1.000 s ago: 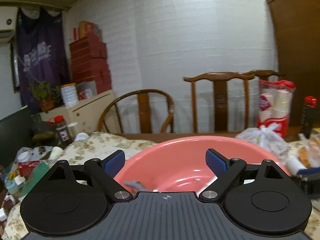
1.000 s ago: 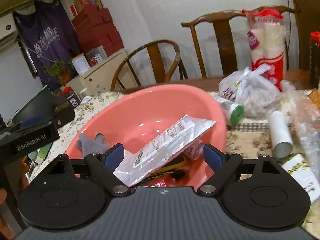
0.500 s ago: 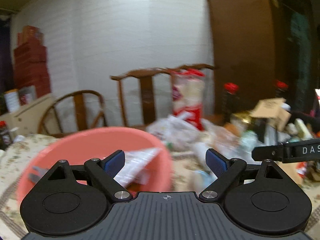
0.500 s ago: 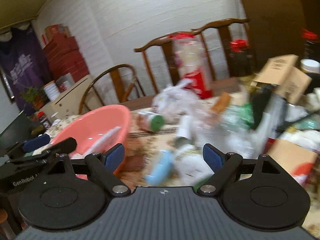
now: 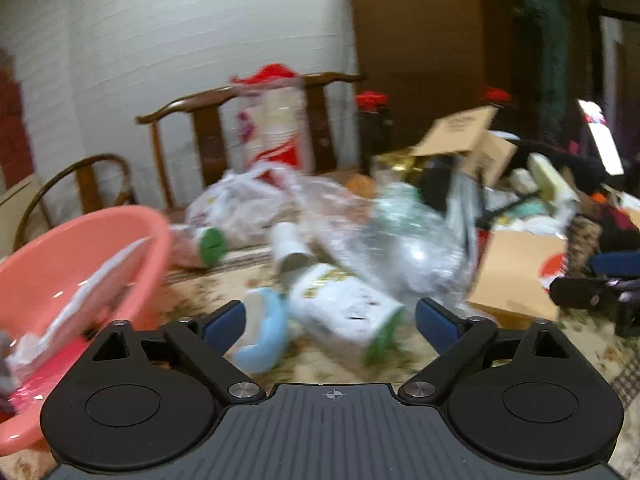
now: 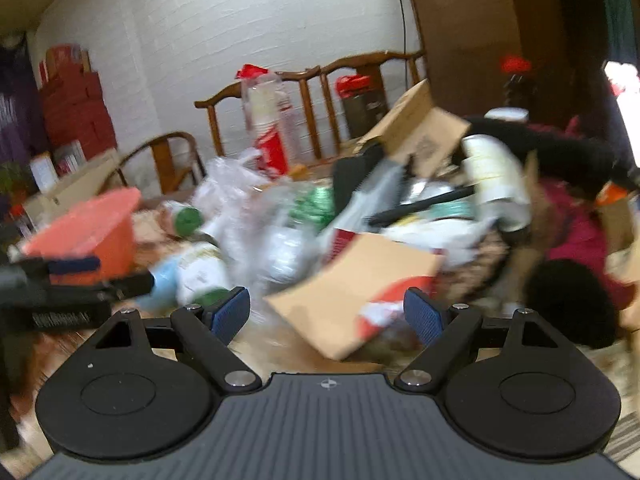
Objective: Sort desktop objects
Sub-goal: 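Move the right tool over the pile toward the brown cardboard sheet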
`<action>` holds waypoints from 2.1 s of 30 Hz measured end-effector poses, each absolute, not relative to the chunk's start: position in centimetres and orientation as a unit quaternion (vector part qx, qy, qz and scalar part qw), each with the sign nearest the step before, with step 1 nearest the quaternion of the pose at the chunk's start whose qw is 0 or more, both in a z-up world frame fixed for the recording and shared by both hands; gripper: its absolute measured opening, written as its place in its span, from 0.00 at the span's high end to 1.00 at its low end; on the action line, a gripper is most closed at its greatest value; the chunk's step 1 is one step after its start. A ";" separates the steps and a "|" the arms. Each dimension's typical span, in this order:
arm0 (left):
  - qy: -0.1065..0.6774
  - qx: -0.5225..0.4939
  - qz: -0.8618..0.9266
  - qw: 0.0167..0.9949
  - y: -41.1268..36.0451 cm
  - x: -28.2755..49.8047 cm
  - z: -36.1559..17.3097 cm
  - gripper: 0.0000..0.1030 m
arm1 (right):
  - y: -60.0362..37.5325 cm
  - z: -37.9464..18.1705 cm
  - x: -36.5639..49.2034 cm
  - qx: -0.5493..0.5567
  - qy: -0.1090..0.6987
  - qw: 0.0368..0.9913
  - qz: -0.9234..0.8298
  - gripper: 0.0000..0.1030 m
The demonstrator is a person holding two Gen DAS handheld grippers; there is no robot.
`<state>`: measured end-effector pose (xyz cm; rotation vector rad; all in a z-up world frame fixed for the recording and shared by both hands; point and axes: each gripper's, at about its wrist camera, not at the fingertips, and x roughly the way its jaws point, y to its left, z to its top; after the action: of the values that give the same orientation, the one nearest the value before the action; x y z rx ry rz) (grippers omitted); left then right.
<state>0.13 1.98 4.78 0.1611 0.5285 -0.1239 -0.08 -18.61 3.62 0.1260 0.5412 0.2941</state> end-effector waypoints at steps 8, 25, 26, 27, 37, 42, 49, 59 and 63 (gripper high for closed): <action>0.260 0.109 -0.128 0.951 -2.5 1.3 1.7 0.04 | -22.0 1.5 -0.7 0.097 0.272 0.946 0.144 0.16; 0.243 0.178 -0.125 0.945 -11.0 4.5 -1.1 0.06 | -27.4 2.5 -2.6 0.072 0.197 0.978 0.016 0.16; 0.252 0.178 -0.121 0.943 -10.9 5.0 -1.4 0.10 | -28.0 2.7 -2.9 0.076 0.189 0.979 0.015 0.16; 0.256 0.178 -0.113 0.943 -10.8 5.4 -1.7 0.13 | -28.7 3.1 -3.4 0.082 0.176 0.981 0.010 0.16; 0.230 0.196 -0.090 0.949 -9.4 5.3 -1.4 0.81 | -29.8 1.6 -2.3 0.014 0.187 0.982 -0.023 0.15; 0.233 0.159 -0.097 0.954 -7.7 5.2 -1.0 0.97 | -28.1 2.3 -4.8 0.022 0.118 0.993 -0.005 0.20; 0.219 0.133 -0.085 0.963 -6.1 4.7 0.0 1.00 | -27.6 3.5 -2.8 0.185 0.187 0.949 0.172 0.20; 0.200 0.130 -0.132 0.962 -6.2 2.3 0.4 0.14 | -26.9 -0.1 -0.3 0.275 0.285 0.896 0.203 0.19; 0.187 0.153 -0.155 0.958 -7.9 0.8 1.2 0.13 | -26.6 -0.1 0.6 0.274 0.293 0.897 0.184 0.19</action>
<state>0.82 -7.92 1.20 0.3112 0.3797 -0.3136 0.58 -26.59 -0.15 0.5673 0.6067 0.3820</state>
